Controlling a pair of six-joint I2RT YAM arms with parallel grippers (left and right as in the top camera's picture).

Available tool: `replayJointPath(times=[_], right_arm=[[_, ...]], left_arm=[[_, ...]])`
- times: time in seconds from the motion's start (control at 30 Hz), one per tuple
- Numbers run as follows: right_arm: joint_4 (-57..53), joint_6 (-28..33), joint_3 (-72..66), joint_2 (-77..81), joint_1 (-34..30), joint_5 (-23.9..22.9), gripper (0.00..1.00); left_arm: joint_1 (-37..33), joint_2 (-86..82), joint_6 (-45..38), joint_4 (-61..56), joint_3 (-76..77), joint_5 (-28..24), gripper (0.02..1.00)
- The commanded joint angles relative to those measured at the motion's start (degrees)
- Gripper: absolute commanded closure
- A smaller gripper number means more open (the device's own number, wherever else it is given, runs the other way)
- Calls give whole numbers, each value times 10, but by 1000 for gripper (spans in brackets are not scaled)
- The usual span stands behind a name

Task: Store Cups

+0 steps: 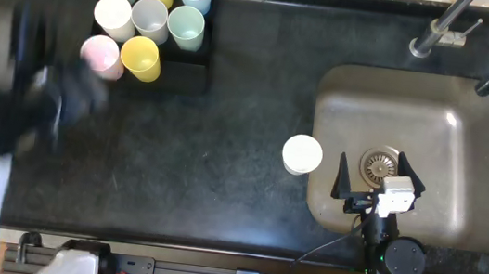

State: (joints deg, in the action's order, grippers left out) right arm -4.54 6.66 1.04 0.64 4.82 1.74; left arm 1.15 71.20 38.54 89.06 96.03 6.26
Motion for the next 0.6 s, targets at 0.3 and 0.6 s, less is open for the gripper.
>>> replayJointPath(times=[0.3,0.6], right_arm=[[3,0,-8,-4,0,6,5],[3,0,-8,-4,0,6,3]], left_arm=[[5,-504,-347,-571,-667,5,20],[5,-664,-347,-926,-925,-61,23]])
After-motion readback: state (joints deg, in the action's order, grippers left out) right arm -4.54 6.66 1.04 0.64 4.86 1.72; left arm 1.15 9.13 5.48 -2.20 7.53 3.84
